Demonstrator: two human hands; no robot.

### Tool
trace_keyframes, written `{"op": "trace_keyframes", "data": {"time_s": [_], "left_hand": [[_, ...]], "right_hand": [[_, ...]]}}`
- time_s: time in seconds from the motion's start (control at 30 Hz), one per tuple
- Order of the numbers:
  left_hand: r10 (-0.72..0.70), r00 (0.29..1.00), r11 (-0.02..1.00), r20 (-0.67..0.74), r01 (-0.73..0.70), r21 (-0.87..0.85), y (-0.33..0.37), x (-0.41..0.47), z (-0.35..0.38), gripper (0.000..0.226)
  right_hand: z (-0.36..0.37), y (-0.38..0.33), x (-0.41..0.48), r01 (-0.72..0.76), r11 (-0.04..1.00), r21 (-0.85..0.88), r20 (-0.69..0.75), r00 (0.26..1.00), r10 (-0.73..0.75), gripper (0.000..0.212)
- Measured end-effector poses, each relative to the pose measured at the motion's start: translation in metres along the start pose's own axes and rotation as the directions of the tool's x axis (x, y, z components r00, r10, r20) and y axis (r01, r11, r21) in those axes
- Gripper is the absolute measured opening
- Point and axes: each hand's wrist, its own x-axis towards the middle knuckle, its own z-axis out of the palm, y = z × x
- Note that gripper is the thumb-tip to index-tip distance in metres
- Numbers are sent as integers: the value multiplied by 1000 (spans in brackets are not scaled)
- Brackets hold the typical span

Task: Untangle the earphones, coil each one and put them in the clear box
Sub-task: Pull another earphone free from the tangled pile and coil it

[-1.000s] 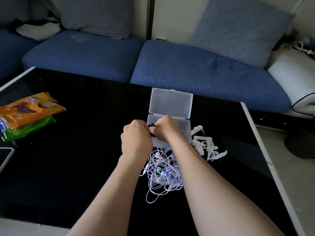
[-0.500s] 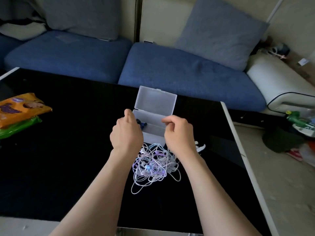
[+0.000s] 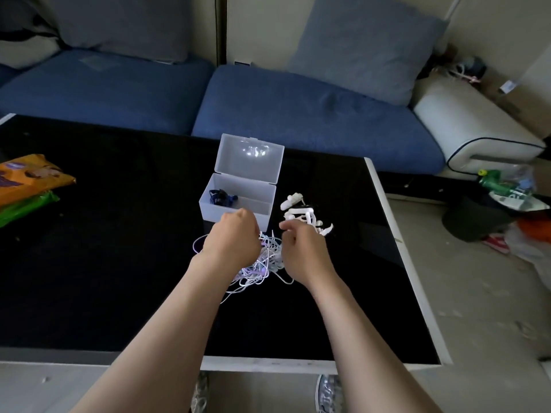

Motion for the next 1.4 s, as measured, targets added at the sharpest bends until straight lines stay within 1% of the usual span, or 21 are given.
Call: {"op": "trace_keyframes", "data": {"time_s": [0.13, 0.2, 0.27, 0.4, 0.5, 0.53, 0.57, 0.63, 0.7, 0.77, 0.8, 0.87, 0.93, 1.0, 1.1, 1.17, 1.23, 1.27, 1.3, 1.33, 1.4], "left_hand": [[-19, 999, 995, 39, 15, 102, 2, -4, -5, 21], [-33, 998, 991, 55, 26, 130, 4, -6, -10, 25], [-56, 995, 989, 87, 43, 143, 7, -6, -15, 31], [-74, 981, 994, 177, 58, 91, 6, -1, -13, 55], [-55, 952, 998, 302, 55, 10, 0, 3, -3, 80], [-57, 943, 998, 329, 61, -2, -2, 3, 0, 83], [-58, 938, 998, 341, 61, 2, -4, 4, 3, 82], [-40, 956, 997, 291, 20, 72, -5, 5, 5, 65], [-15, 988, 986, 151, -10, 166, -4, 6, 5, 44], [-6, 999, 986, 33, 0, 166, -3, 4, 3, 31], [3, 1000, 988, 7, -4, 157, -3, 4, 3, 28], [24, 999, 985, 33, -29, 169, -5, 3, 5, 28], [26, 993, 978, 117, -49, 201, -6, 1, 7, 32], [0, 977, 972, 215, -51, 231, -5, -3, 6, 41], [-21, 950, 967, 310, -60, 249, -4, -11, 5, 49], [-27, 953, 971, 301, -47, 236, -5, -13, 5, 44], [-49, 966, 976, 255, -8, 217, -8, -12, 5, 32], [-59, 969, 978, 238, 8, 210, -9, -11, 4, 27], [-75, 969, 981, 234, 30, 193, -10, -10, 3, 32], [-96, 965, 981, 246, 50, 185, -11, -10, 2, 44], [-121, 957, 980, 263, 73, 187, -10, -12, -1, 60]], "right_hand": [[6, 0, 9, 104, 987, -121, 85, 992, -94, 40], [10, 2, 12, 122, 971, -205, 136, 986, -96, 41], [11, 6, 15, 112, 965, -238, 165, 984, -74, 37], [2, 5, 15, 117, 940, -321, 215, 975, -47, 20], [-7, 3, 14, 135, 948, -289, 233, 970, -67, 22], [-11, 3, 15, 148, 952, -269, 221, 971, -89, 24], [-15, 3, 15, 165, 955, -248, 203, 972, -116, 26], [-24, 1, 14, 193, 966, -171, 150, 974, -168, 26], [-32, -1, 11, 177, 984, -8, 88, 980, -176, 25], [-36, 0, 10, 165, 979, 122, 49, 984, -172, 25], [-37, 1, 9, 167, 977, 134, 43, 984, -174, 25], [-37, 4, 6, 203, 977, 66, 34, 978, -205, 22], [-35, 5, -1, 233, 972, -7, 76, 970, -232, 19], [-30, 6, -9, 220, 974, -53, 165, 964, -209, 32], [-21, 12, -16, 146, 977, -158, 303, 949, -93, 50], [-21, 15, -17, 126, 954, -273, 353, 935, -23, 44], [-23, 17, -17, 103, 930, -354, 346, 938, 28, 28], [-25, 18, -16, 88, 923, -375, 334, 942, 46, 23], [-27, 19, -15, 73, 919, -388, 320, 945, 61, 23], [-29, 20, -14, 64, 913, -403, 316, 946, 74, 25], [-32, 21, -13, 68, 901, -429, 326, 942, 85, 34]]}}
